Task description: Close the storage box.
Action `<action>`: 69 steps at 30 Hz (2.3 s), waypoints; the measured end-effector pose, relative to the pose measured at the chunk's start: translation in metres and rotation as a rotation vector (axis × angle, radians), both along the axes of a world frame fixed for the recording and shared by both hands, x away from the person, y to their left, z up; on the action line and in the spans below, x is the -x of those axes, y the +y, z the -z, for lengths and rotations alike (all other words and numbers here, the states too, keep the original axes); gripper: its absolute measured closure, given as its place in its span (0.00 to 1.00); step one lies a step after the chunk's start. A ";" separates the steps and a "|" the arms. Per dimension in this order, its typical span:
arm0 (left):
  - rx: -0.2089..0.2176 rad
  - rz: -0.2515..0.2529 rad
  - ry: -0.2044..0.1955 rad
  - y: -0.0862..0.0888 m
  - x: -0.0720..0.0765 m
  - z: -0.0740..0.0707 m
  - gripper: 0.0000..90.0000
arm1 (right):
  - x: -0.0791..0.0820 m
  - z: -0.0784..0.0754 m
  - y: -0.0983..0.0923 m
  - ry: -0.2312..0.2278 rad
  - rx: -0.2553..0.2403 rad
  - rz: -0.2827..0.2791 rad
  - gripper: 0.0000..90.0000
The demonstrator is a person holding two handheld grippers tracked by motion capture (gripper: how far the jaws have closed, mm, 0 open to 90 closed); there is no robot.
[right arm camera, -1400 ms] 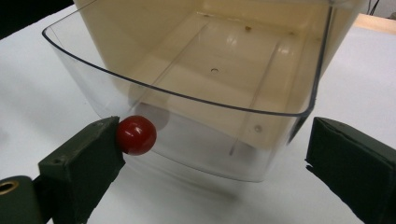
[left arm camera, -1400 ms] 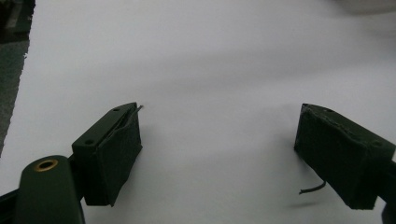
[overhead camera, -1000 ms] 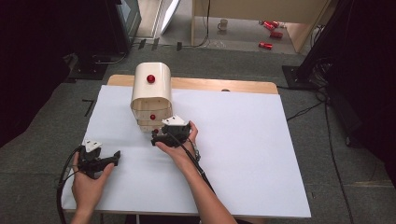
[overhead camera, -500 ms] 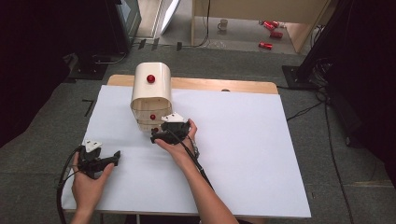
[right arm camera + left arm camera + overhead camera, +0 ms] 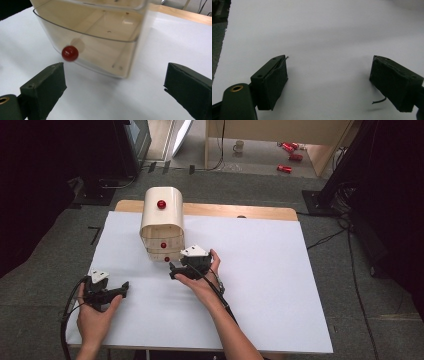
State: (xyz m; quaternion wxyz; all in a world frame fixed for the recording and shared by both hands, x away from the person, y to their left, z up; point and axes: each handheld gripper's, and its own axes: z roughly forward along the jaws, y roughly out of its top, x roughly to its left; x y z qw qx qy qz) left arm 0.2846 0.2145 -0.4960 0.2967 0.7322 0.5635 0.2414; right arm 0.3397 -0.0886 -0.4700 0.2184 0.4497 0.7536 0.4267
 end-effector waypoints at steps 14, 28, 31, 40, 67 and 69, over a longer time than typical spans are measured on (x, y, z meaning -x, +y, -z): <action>-0.001 0.000 -0.001 0.000 0.000 0.000 0.16 | 0.026 -0.010 -0.062 -0.007 0.020 0.046 0.04; 0.000 -0.001 -0.001 0.000 0.000 0.000 0.16 | 0.046 -0.018 -0.121 -0.021 0.020 0.139 0.04; -0.001 -0.001 -0.001 0.000 0.000 0.000 0.16 | 0.050 -0.018 -0.134 -0.023 0.023 0.164 0.04; -0.001 -0.001 -0.003 0.000 0.000 0.000 0.16 | 0.063 -0.012 -0.175 0.000 0.043 0.232 0.04; -0.003 -0.001 -0.004 -0.001 0.001 0.000 0.16 | 0.121 0.016 -0.294 0.064 0.060 0.458 0.04; -0.002 -0.001 -0.004 -0.001 0.001 0.000 0.16 | 0.126 0.017 -0.301 0.072 0.064 0.468 0.04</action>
